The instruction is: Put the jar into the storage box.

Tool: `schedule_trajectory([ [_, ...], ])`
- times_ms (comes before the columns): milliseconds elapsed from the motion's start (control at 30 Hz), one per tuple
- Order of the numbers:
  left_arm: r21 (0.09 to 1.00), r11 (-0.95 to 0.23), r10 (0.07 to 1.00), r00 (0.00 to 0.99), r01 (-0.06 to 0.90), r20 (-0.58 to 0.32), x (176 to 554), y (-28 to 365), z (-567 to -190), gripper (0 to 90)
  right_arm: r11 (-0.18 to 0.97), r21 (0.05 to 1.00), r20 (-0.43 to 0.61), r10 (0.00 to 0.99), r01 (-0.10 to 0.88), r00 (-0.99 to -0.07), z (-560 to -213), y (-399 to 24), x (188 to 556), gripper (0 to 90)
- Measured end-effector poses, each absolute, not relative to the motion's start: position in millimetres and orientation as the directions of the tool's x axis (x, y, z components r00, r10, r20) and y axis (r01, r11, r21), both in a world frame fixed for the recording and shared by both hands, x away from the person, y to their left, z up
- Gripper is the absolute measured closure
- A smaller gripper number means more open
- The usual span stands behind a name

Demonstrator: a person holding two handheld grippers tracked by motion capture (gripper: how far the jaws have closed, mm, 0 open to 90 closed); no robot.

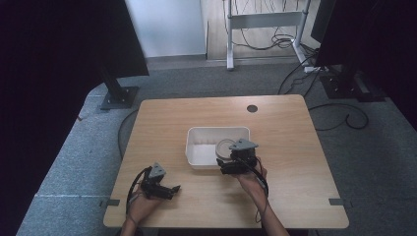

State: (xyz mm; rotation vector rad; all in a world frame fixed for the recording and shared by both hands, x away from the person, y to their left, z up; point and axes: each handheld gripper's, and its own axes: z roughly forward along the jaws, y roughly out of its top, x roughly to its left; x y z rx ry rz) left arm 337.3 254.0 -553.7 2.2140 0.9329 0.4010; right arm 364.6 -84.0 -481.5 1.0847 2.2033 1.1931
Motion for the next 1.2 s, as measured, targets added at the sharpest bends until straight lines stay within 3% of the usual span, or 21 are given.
schedule_trajectory([
  [700, 0.702, -0.503, 0.719, 0.695, 0.504, 0.015, 337.4, 254.2, -553.8, 0.5, 0.354, 0.826, -0.026, 0.801, 0.439, -0.598, -489.7, -60.4, 386.5, 9.4],
  [1200, 0.702, -0.503, 0.719, 0.695, 0.504, 0.015, 337.3, 254.2, -553.8, 0.5, 0.355, 0.809, -0.032, 0.822, 0.468, -0.569, -514.3, -43.2, 397.1, 9.4],
])
